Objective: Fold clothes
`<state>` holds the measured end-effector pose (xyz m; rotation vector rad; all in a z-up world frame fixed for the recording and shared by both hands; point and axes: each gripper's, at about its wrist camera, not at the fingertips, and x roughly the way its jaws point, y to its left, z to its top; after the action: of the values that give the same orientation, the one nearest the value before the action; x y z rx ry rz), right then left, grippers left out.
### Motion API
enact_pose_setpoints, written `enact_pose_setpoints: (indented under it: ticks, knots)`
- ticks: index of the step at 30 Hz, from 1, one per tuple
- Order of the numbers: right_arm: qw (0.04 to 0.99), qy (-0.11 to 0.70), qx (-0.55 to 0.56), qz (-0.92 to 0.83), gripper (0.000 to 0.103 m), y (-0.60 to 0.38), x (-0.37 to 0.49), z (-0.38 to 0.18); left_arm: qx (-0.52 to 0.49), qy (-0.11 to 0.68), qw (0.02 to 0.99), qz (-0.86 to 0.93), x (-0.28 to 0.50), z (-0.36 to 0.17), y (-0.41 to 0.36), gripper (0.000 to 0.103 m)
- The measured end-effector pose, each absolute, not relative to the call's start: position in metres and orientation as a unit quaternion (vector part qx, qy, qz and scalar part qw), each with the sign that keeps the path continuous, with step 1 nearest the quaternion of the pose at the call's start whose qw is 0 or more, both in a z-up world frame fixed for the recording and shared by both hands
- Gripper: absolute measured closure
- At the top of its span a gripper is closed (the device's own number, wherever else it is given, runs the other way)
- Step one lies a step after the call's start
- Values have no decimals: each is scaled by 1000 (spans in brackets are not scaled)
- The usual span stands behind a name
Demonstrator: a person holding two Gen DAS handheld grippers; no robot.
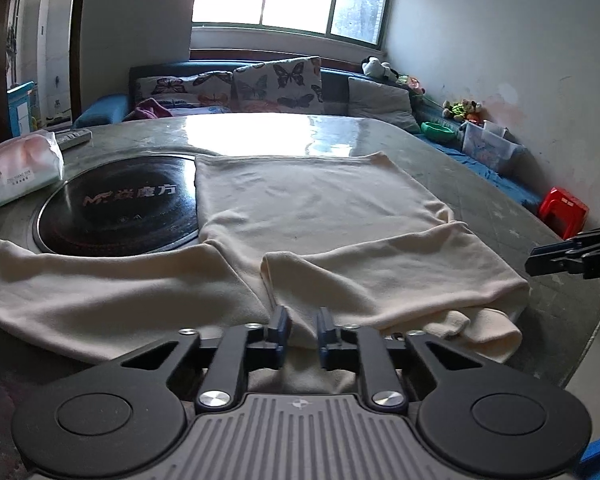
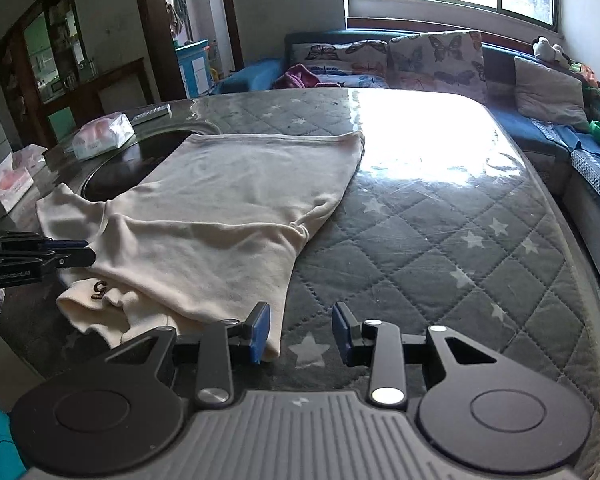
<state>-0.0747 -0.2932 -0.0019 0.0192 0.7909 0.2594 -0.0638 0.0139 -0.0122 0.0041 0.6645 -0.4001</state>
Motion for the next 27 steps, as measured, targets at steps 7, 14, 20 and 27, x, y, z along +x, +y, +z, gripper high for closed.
enact_pose_setpoints:
  ticks: [7,14,20,27]
  knots:
    - [912,374,-4,170,69,-270,-71,-6,22,304,933,-189,-70,-4,12,101]
    - [904,382,-37,187,69,-258,-67,-10,27,324,929,-175,-65,-5,17,97]
    - [914,356,-40,187,69,-260,-52,6,13,308,932,-194,-53,8,7,97]
    - [917,349,-37,193,70,-248,-19,-4,12,320,923,-214,-21,-6,-18,97]
